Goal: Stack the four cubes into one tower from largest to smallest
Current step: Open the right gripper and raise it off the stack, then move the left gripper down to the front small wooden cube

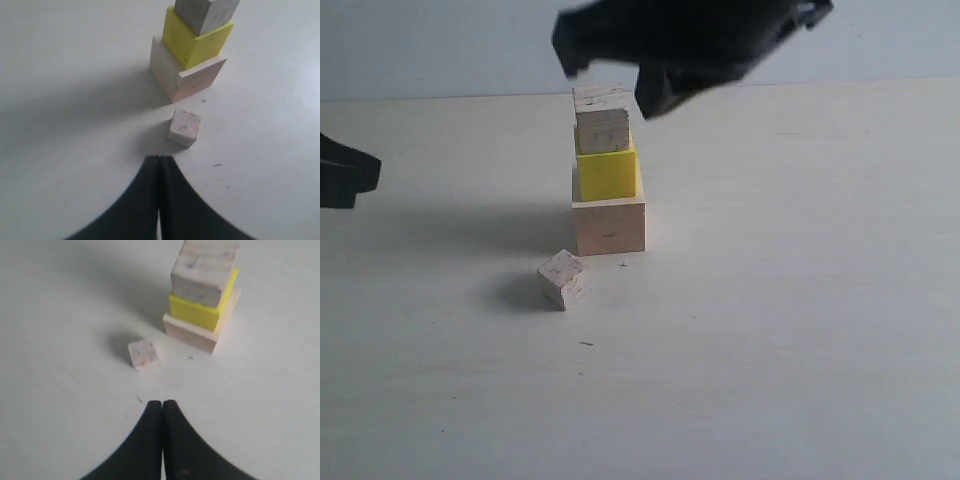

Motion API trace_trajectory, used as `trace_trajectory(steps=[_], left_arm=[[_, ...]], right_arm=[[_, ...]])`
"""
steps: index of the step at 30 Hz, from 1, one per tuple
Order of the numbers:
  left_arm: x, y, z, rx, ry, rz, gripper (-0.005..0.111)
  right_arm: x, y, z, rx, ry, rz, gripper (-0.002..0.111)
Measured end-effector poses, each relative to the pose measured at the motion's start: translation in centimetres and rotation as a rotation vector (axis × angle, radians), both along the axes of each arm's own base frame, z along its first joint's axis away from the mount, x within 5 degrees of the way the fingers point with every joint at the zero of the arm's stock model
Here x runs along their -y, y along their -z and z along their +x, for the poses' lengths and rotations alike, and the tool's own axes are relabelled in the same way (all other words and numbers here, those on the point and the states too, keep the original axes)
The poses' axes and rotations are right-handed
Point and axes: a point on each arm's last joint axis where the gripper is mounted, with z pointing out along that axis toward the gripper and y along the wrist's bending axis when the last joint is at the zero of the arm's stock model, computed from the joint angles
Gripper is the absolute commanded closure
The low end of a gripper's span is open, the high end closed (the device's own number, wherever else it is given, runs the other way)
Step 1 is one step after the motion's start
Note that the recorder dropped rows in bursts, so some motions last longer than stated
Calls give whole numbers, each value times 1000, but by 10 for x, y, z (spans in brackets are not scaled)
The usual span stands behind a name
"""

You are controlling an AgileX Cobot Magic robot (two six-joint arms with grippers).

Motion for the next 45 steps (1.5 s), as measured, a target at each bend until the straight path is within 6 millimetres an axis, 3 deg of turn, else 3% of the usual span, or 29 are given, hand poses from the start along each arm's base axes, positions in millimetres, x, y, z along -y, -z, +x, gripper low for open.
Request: trace_trajectory(steps=[3, 8, 10, 18, 23, 27, 32, 45], left_arm=[[4, 14, 8, -43, 12, 11, 88], [19, 36, 23, -101, 115, 21, 45], [25, 47, 30, -130, 159, 26, 39], [44, 85, 48, -207, 293, 5, 39], [68, 107, 53, -134, 400, 71, 39], [81, 122, 64, -106, 398, 120, 39], [82, 137, 78, -90, 343, 161, 33], [93, 145, 95, -105, 328, 150, 33]], right_arm=[[12, 29, -18, -43, -7, -4, 108], [31, 55, -42, -107, 1, -2, 108], [37, 61, -49, -120, 5, -7, 108], [49, 56, -60, -96, 5, 25, 108], [51, 51, -63, -73, -11, 35, 108], [52, 50, -63, -70, -11, 38, 108], [52, 50, -63, -72, -12, 36, 108], [52, 50, -63, -75, -11, 39, 108]])
